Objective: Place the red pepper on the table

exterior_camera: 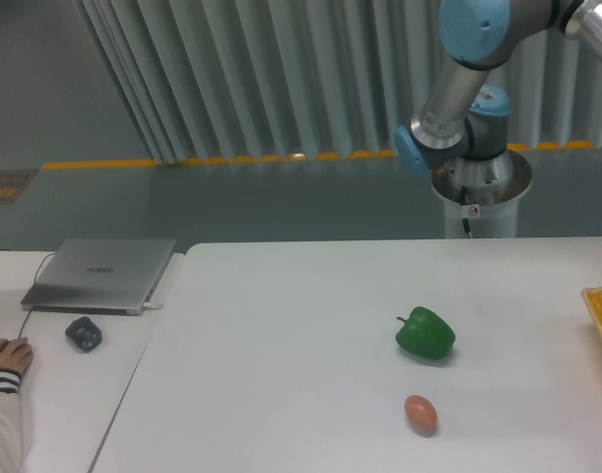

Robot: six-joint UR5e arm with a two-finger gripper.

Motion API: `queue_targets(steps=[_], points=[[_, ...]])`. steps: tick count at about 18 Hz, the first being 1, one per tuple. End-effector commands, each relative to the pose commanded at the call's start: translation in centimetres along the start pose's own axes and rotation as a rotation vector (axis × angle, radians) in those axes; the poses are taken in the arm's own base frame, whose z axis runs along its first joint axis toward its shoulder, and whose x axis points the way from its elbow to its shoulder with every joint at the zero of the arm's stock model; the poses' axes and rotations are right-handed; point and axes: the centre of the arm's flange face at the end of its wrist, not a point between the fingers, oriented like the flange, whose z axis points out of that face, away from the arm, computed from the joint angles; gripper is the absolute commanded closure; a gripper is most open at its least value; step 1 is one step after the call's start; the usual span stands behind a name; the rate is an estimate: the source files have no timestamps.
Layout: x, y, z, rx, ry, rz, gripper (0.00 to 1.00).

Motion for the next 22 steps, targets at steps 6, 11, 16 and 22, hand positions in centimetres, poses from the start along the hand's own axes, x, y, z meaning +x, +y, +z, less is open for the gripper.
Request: queue_targets(steps=[6,11,16,22], points=[[-0.4,0.3,1.5,-0.002,0.01,-0.008,0.0],[-0.5,0.4,2.1,-0.002,0.007,-0.01,0.0],[-0.4,0.4,2.3,-0.003,0.008,-0.01,0.0],[-0.3,0.2,2.7,-0.003,0.016,-0.009,0.0]])
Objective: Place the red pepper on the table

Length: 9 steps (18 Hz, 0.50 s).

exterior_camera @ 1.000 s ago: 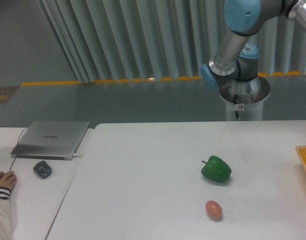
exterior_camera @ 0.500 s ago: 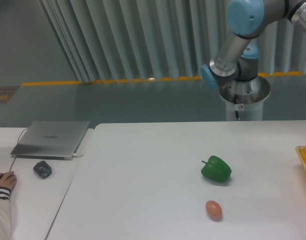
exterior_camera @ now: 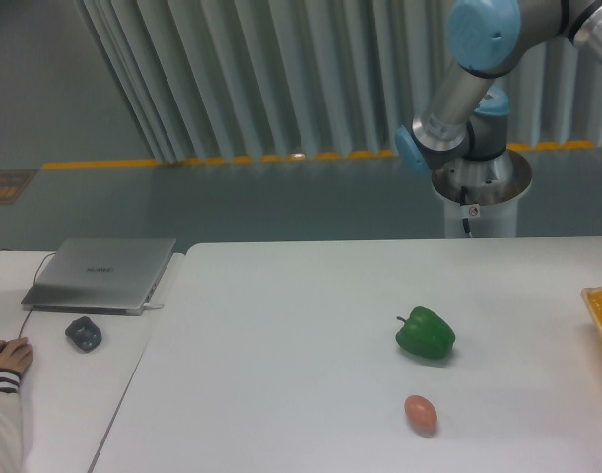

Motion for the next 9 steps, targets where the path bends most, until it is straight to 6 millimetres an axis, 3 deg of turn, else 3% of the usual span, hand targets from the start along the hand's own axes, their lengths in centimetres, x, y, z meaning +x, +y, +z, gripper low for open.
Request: queue_targets(steps=[5,8,9], points=[[0.11,-0.03,0.34,-0.001,0.006,0.004,0.0],[0.03,-0.04,0.34,-0.001,0.006,0.01,0.19],[-0.01,-0.03,0.29,-0.001,0.006,0.005,0.33]])
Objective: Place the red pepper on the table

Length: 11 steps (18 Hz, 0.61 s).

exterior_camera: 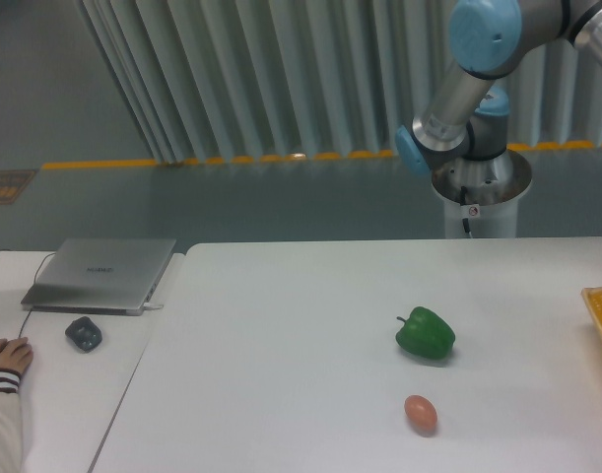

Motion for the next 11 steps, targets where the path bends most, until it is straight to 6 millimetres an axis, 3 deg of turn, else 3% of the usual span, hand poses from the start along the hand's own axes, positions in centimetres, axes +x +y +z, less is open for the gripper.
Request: queue_targets(steps=[4,11], points=[[-0.3,0.2,-1.2,0.003,-0.015,0.003,0.41],[-0.8,0.4,-4.1,0.011,-0.02,0.002,0.42]])
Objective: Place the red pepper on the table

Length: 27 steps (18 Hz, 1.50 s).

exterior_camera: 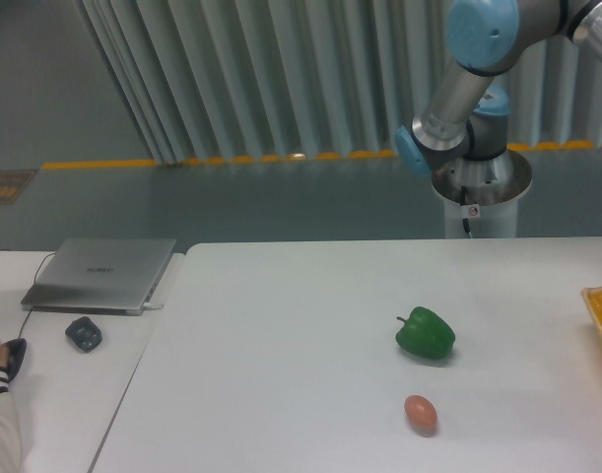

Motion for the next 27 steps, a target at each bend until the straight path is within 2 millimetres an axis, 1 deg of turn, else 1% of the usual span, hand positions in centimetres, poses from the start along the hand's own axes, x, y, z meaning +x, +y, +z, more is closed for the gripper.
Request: queue_targets(steps=[2,5,7,10,12,13,14,17,19,21,25,27], points=[[0.0,0.2,-1.5,0.007,0.021,0.0,0.42],[0.8,0.0,-3.4,0.027,0.045,0.004,0.41],[1.6,-0.1,-6.0,0.073,0.063,0.004,0.41],[3.1,-0.9,-8.9,0.171,0.106,-0.014,0.41],[3.9,-2.0,-9.9,0.175,0.12,-0.03,0.4],[4.3,-3.2,-10.2,0.18,0.124,-0.045,0.4],[5.0,-5.1,-10.6,0.194,0.131,-0.076,0.4],[6.7,-9.0,-11.2,0.213,0.148,-0.125,0.4],[7.6,-10.7,-10.9,0.268,0.176,-0.124,0.4],[8.2,-11.7,-10.7,0.286,0.193,-0.138,0.4],[8.6,-14.3,-10.3,0.278,0.178,-0.299,0.39],[8.8,-15.2,-9.7,0.276,0.182,-0.335,0.4]])
